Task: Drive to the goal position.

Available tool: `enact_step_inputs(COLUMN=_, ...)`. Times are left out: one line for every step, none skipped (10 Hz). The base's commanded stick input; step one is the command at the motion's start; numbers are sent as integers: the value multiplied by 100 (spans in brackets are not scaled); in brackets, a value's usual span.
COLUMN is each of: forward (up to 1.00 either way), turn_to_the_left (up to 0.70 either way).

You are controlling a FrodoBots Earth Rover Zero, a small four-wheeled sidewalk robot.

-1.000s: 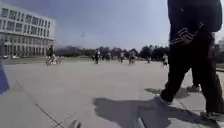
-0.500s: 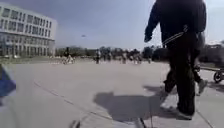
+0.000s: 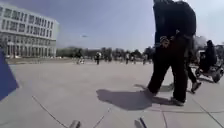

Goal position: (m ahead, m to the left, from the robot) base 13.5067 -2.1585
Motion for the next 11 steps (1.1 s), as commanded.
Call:
enact_step_inputs(forward=85, turn_to_the_left=1)
enact_step_inputs(forward=85, turn_to_the_left=1)
enact_step_inputs(forward=85, turn_to_the_left=1)
enact_step_inputs(forward=85, turn_to_the_left=-9)
enact_step_inputs(forward=85, turn_to_the_left=-32)
enact_step_inputs(forward=85, turn_to_the_left=-29)
enact_step_inputs(forward=85, turn_to_the_left=-25)
enact_step_inputs(forward=85, turn_to_the_left=-2)
enact_step_inputs(forward=85, turn_to_the_left=1)
enact_step_inputs(forward=85, turn_to_the_left=1)
enact_step_inputs(forward=85, turn_to_the_left=1)
